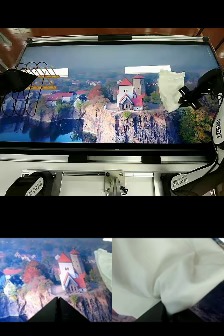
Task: Fold the shirts.
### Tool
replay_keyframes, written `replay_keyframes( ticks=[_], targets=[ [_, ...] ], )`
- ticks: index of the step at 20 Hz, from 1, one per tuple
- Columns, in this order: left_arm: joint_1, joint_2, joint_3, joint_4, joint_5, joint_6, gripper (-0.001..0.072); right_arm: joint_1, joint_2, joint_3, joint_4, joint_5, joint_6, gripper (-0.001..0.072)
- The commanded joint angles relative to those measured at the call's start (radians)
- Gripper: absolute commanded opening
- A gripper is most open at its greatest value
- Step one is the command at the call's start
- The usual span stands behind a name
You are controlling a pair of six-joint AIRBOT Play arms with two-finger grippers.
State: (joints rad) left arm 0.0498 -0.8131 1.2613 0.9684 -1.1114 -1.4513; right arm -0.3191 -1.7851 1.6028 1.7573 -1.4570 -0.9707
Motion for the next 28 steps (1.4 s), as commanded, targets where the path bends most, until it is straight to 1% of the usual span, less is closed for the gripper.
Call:
replay_keyframes(
  ticks=[1, 2, 4, 6, 7, 8, 9, 10, 11, 12, 13, 14, 15, 16, 17, 19, 20, 24, 26, 28],
  targets=[
    [0.0, 0.0, 0.0, 0.001, 0.004, 0.003, 0.0038, 0.005, 0.003, -0.001, -0.045, -0.048, -0.01, 0.0468],
    [0.0, 0.001, 0.0, 0.0, 0.004, 0.002, 0.0038, 0.005, 0.012, -0.001, -0.035, -0.056, -0.04, 0.0496],
    [0.0, 0.0, 0.0, 0.001, 0.003, 0.002, 0.0038, 0.0, 0.055, -0.001, -0.043, -0.092, -0.041, 0.0496],
    [0.0, -0.005, 0.0, 0.001, 0.003, 0.003, 0.0038, -0.022, 0.136, 0.002, -0.048, -0.096, -0.041, 0.0496],
    [-0.001, -0.012, 0.0, 0.002, 0.003, 0.033, 0.0037, -0.032, 0.188, 0.013, -0.07, -0.073, -0.051, 0.0495],
    [-0.009, -0.024, 0.0, 0.012, 0.007, 0.08, 0.0037, -0.034, 0.235, 0.036, -0.084, -0.021, -0.123, 0.0496],
    [-0.038, -0.046, 0.0, 0.058, 0.027, 0.085, 0.0036, -0.017, 0.281, 0.07, -0.084, 0.046, -0.236, 0.0495],
    [-0.087, -0.082, 0.0, 0.14, 0.042, 0.079, 0.0035, 0.019, 0.32, 0.102, -0.084, 0.116, -0.343, 0.0496],
    [-0.144, -0.129, 0.002, 0.247, 0.04, 0.035, 0.0035, 0.066, 0.348, 0.125, -0.084, 0.165, -0.415, 0.0495],
    [-0.204, -0.185, 0.006, 0.375, 0.016, -0.033, 0.0034, 0.131, 0.372, 0.135, -0.085, 0.187, -0.452, 0.0496],
    [-0.265, -0.258, 0.018, 0.506, -0.05, -0.1, 0.0035, 0.199, 0.381, 0.135, -0.091, 0.176, -0.459, 0.0495],
    [-0.316, -0.337, 0.043, 0.602, -0.158, -0.145, 0.0037, 0.269, 0.38, 0.135, -0.092, 0.131, -0.441, 0.0507],
    [-0.351, -0.407, 0.076, 0.643, -0.256, -0.163, 0.0082, 0.337, 0.368, 0.135, -0.089, 0.072, -0.414, 0.0606],
    [-0.375, -0.466, 0.109, 0.654, -0.322, -0.167, 0.0345, 0.392, 0.349, 0.135, -0.087, 0.018, -0.41, 0.0628],
    [-0.391, -0.515, 0.145, 0.658, -0.358, -0.187, 0.0713, 0.445, 0.321, 0.135, -0.089, -0.04, -0.408, 0.0628],
    [-0.398, -0.572, 0.195, 0.659, -0.363, -0.184, 0.0711, 0.517, 0.265, 0.135, -0.103, -0.116, -0.407, 0.0628],
    [-0.393, -0.586, 0.205, 0.66, -0.364, -0.182, 0.0711, 0.541, 0.242, 0.135, -0.103, -0.126, -0.407, 0.0628],
    [-0.366, -0.592, 0.206, 0.659, -0.364, -0.181, 0.0711, 0.608, 0.214, 0.135, -0.098, -0.105, -0.407, 0.0627],
    [-0.363, -0.593, 0.206, 0.658, -0.363, -0.182, 0.0712, 0.609, 0.214, 0.135, -0.06, -0.103, -0.407, 0.0627],
    [-0.363, -0.593, 0.206, 0.658, -0.363, -0.182, 0.0712, 0.609, 0.214, 0.135, -0.061, -0.103, -0.407, 0.0627]
  ],
)
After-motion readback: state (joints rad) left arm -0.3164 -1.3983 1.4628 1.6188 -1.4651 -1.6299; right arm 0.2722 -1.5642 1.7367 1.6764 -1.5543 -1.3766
